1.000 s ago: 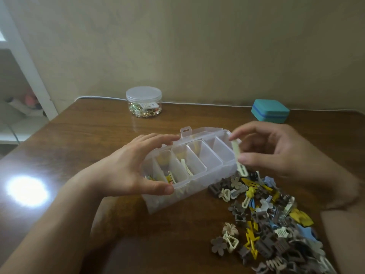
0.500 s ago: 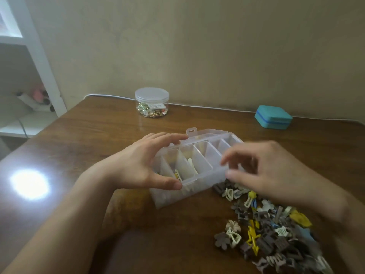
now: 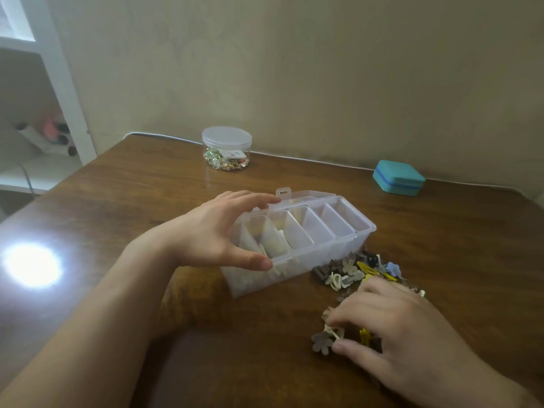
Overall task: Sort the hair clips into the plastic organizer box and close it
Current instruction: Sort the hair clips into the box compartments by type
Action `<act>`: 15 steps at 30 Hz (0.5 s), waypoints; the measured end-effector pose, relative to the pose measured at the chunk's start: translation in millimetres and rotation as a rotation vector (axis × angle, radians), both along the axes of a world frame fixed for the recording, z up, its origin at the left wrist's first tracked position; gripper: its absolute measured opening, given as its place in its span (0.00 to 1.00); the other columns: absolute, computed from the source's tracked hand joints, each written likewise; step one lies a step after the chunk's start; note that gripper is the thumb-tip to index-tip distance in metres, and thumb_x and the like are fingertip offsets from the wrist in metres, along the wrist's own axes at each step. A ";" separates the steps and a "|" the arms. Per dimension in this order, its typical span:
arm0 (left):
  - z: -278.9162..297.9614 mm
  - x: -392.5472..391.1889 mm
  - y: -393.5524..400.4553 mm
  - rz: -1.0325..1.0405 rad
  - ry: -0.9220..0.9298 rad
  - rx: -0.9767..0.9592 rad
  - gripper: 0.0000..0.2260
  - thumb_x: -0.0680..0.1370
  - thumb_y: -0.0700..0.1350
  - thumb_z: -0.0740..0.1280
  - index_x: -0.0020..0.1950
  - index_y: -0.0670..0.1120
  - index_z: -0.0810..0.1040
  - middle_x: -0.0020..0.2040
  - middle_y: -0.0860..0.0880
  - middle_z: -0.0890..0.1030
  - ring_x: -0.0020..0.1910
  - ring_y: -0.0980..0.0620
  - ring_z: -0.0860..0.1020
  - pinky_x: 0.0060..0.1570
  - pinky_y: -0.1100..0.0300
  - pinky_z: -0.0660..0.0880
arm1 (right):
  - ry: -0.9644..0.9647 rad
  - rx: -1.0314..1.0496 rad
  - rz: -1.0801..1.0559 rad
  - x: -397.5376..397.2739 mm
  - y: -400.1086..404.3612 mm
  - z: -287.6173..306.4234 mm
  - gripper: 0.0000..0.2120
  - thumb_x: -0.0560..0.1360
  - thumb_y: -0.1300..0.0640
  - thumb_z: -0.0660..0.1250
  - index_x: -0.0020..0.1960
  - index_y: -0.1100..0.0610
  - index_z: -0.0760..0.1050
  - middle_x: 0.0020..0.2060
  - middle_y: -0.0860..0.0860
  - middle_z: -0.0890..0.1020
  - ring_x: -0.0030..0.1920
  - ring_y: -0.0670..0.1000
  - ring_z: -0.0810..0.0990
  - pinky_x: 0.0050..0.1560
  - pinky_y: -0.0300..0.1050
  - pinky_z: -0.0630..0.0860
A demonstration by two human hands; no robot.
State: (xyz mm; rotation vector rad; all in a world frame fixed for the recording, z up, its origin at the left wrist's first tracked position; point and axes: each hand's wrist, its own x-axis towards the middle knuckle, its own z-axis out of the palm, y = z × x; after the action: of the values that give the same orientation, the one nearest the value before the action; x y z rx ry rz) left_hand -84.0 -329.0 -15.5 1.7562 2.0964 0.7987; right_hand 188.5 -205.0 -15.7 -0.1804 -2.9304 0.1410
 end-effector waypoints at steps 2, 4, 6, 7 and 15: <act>-0.1 0.0 -0.2 0.001 0.001 0.006 0.42 0.62 0.69 0.72 0.73 0.66 0.61 0.67 0.64 0.69 0.65 0.65 0.64 0.61 0.63 0.63 | 0.019 -0.038 -0.023 4.3 1.1 2.9 0.14 0.69 0.37 0.65 0.52 0.40 0.78 0.44 0.33 0.79 0.47 0.39 0.77 0.42 0.41 0.79; -0.4 -0.1 -0.1 0.002 -0.008 0.007 0.42 0.61 0.70 0.71 0.73 0.66 0.61 0.66 0.65 0.69 0.65 0.66 0.64 0.60 0.63 0.63 | 0.025 -0.043 -0.065 14.5 2.6 6.2 0.14 0.68 0.39 0.67 0.52 0.39 0.78 0.45 0.32 0.79 0.48 0.39 0.76 0.43 0.41 0.78; -0.8 -0.8 -0.2 0.003 -0.012 0.007 0.42 0.61 0.70 0.71 0.73 0.67 0.61 0.66 0.66 0.69 0.66 0.65 0.64 0.61 0.62 0.63 | -0.017 -0.002 -0.114 25.8 3.1 8.9 0.16 0.65 0.41 0.67 0.52 0.38 0.78 0.44 0.32 0.78 0.47 0.39 0.76 0.41 0.39 0.76; -0.9 -1.1 -0.3 0.003 -0.009 0.007 0.42 0.61 0.71 0.71 0.73 0.67 0.60 0.66 0.66 0.69 0.66 0.65 0.64 0.62 0.62 0.63 | -0.049 0.026 -0.133 30.4 2.3 9.5 0.16 0.63 0.42 0.66 0.51 0.38 0.77 0.44 0.31 0.77 0.46 0.39 0.75 0.41 0.36 0.74; -1.0 0.3 -0.5 0.003 -0.008 0.000 0.42 0.61 0.71 0.71 0.73 0.67 0.61 0.66 0.64 0.70 0.66 0.63 0.65 0.63 0.60 0.65 | -0.041 0.113 -0.247 39.9 8.2 -5.8 0.14 0.66 0.45 0.63 0.50 0.39 0.79 0.47 0.33 0.78 0.48 0.41 0.75 0.42 0.38 0.75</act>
State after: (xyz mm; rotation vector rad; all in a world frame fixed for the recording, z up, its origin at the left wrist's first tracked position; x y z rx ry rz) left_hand -83.6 -329.5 -16.5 1.7472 2.0949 0.8048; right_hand 228.3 -196.7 -21.5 -0.5289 -2.9149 -0.0657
